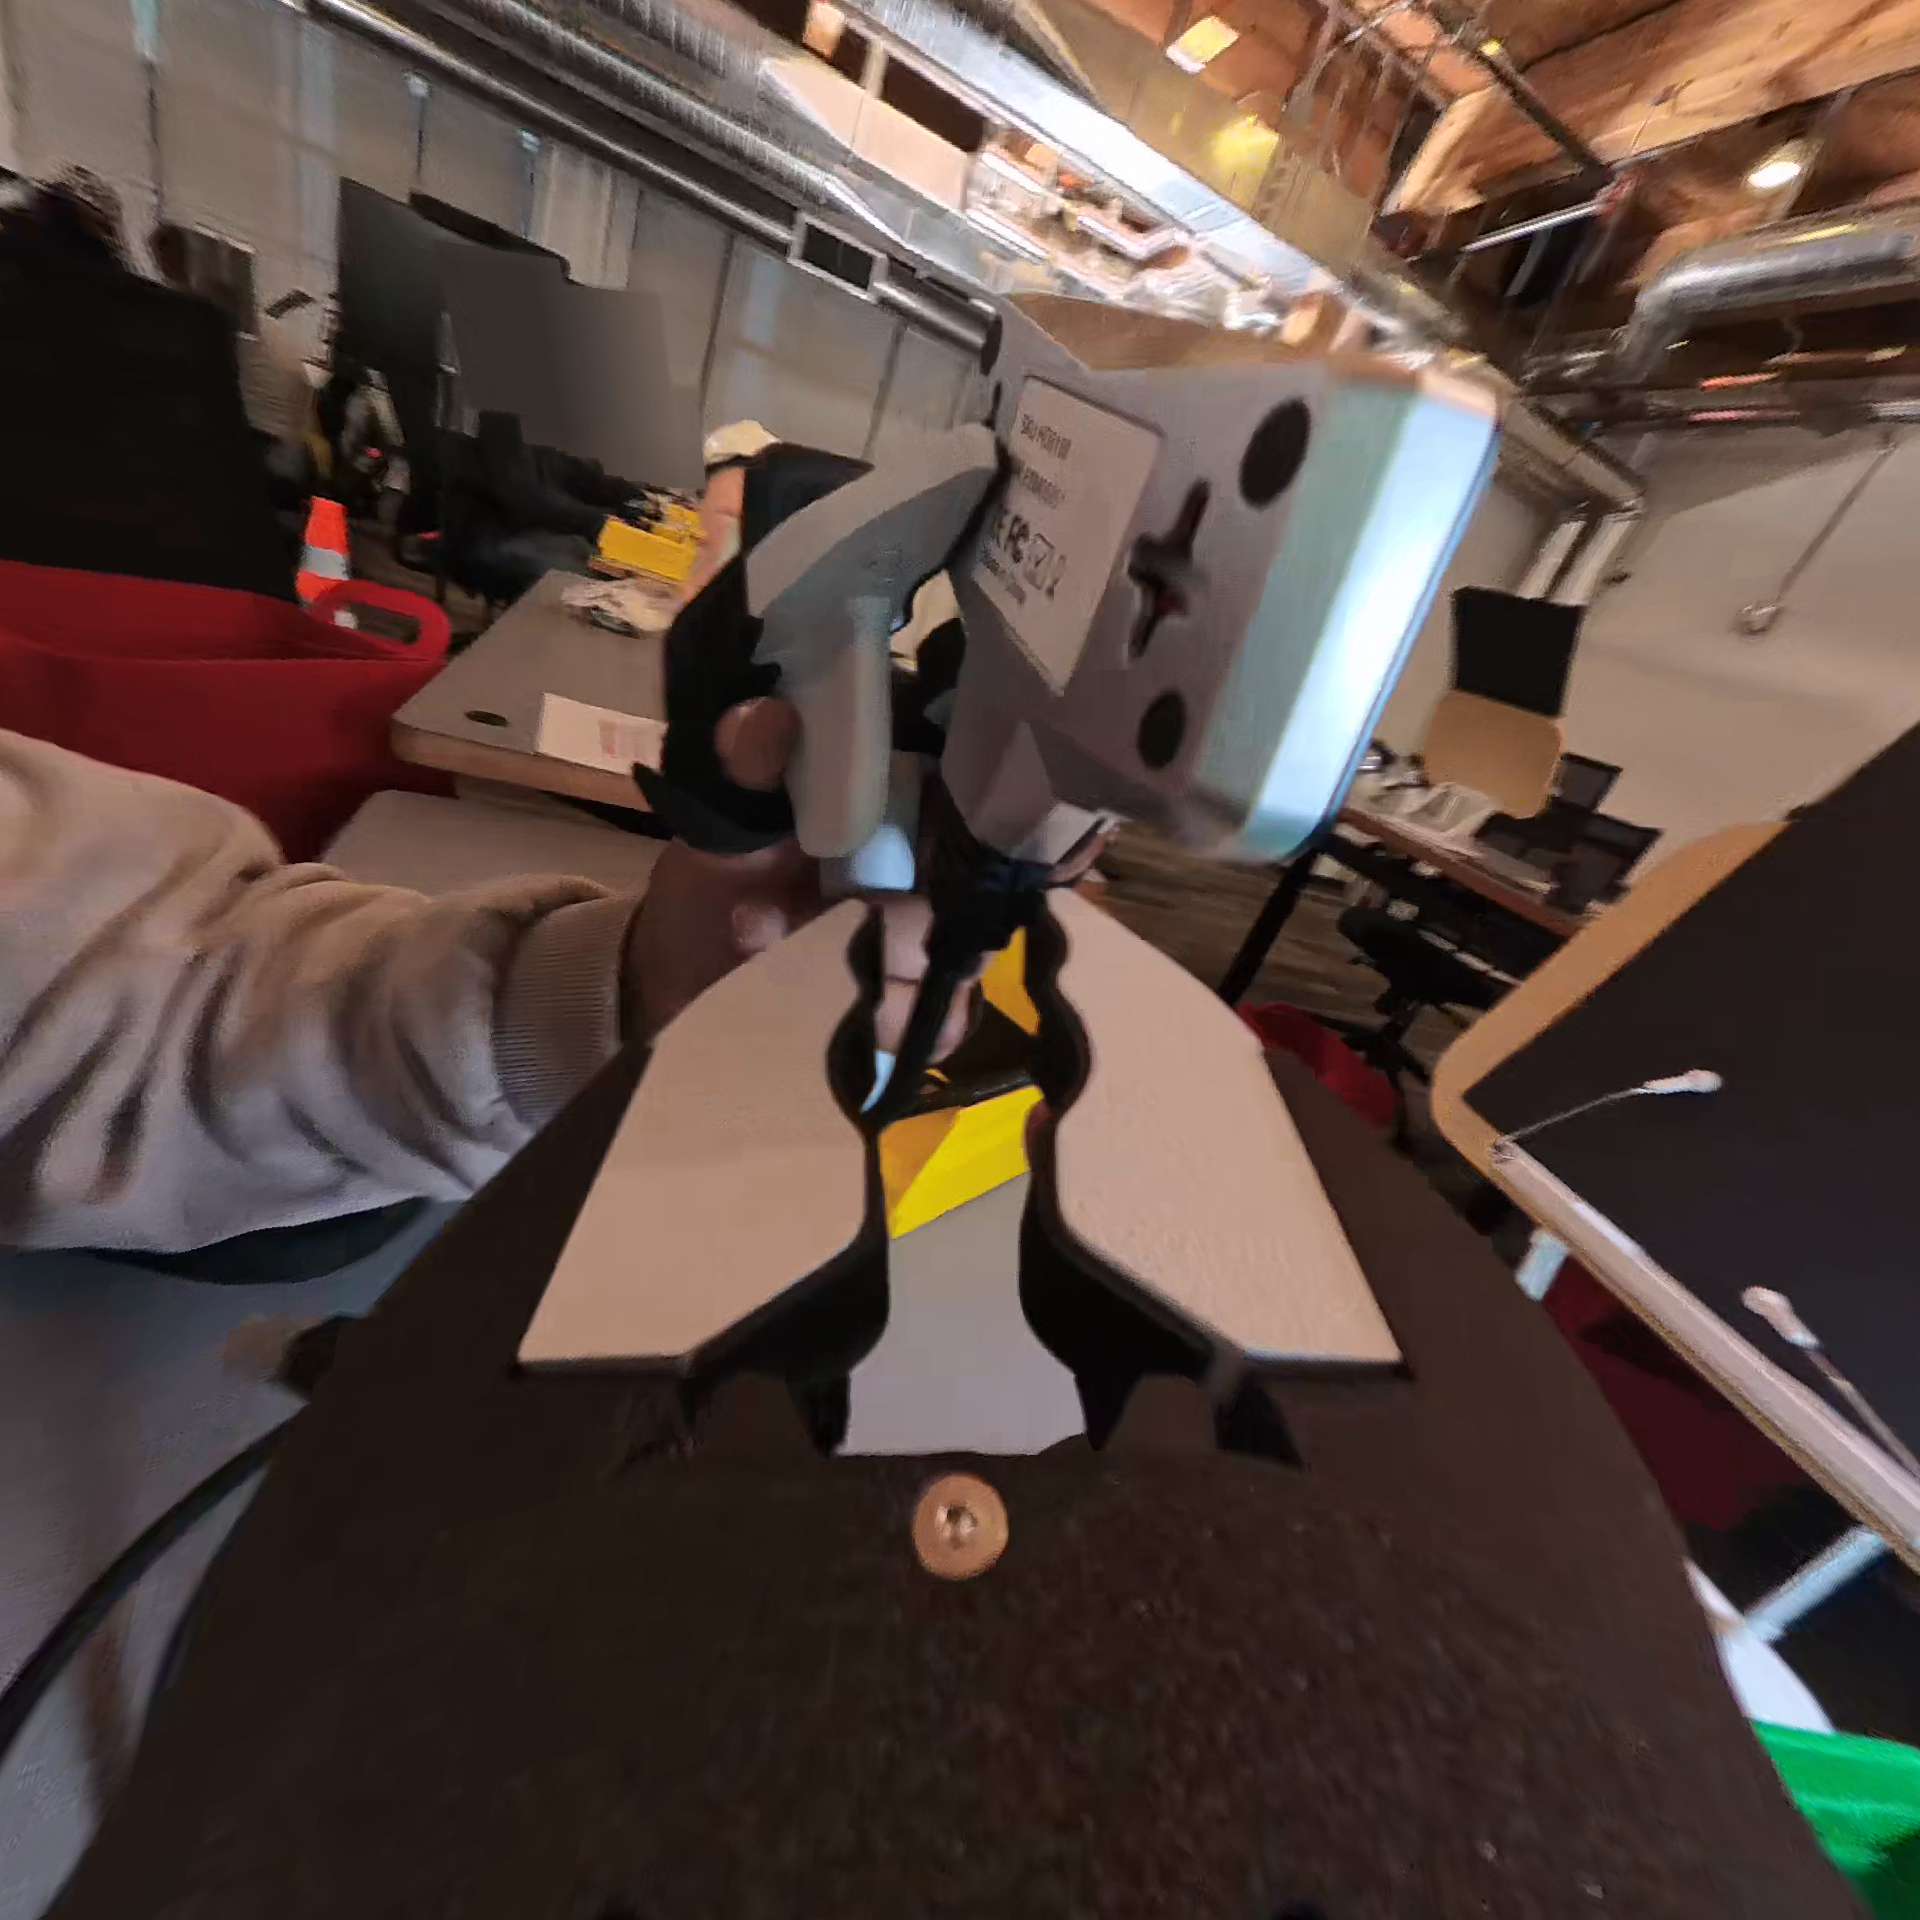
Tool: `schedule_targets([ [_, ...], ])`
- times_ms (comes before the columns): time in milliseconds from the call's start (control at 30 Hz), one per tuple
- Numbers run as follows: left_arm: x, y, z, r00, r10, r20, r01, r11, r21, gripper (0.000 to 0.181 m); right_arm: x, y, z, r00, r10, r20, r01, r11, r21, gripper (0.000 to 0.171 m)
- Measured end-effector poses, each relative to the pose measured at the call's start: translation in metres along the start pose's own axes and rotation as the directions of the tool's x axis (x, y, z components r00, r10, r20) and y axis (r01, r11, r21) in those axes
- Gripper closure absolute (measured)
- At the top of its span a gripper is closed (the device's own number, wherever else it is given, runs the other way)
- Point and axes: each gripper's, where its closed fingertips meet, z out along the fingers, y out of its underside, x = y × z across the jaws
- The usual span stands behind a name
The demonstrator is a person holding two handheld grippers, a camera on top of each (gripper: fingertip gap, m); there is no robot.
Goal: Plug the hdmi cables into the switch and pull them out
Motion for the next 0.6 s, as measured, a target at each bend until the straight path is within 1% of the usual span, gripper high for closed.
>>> schedule_targets([
  [33,-0.001,0.001,-0.001,1.000,-0.010,-0.007,0.010,1.000,0.002,0.161,0.005,0.003,0.002,0.999,-0.035,-0.042,0.034,0.999,-0.016,0.152],
  [167,-0.008,0.008,-0.008,0.999,0.014,-0.031,-0.017,0.995,-0.095,0.158,0.014,0.007,-0.009,0.999,-0.027,-0.043,0.024,0.997,-0.073,0.157],
  [233,-0.012,0.012,-0.009,0.999,0.034,-0.024,-0.038,0.983,-0.177,0.156,0.020,0.010,-0.014,0.996,-0.057,-0.063,0.050,0.993,-0.111,0.158],
  [333,-0.017,0.018,-0.014,0.995,0.098,-0.006,-0.095,0.945,-0.312,0.152,0.025,0.014,-0.021,0.991,-0.106,-0.078,0.091,0.980,-0.180,0.158],
  [400,-0.020,0.020,-0.018,0.986,0.165,0.006,-0.149,0.907,-0.394,0.151,0.028,0.015,-0.025,0.984,-0.158,-0.087,0.136,0.967,-0.214,0.158],
  [467,-0.022,0.022,-0.023,0.967,0.254,0.002,-0.222,0.849,-0.479,0.152,0.028,0.018,-0.030,0.977,-0.197,-0.078,0.170,0.949,-0.266,0.159],
  [600,-0.022,0.016,-0.031,0.882,0.470,-0.031,-0.395,0.703,-0.591,0.157,0.032,0.025,-0.043,0.958,-0.279,-0.065,0.233,0.892,-0.387,0.159],
])
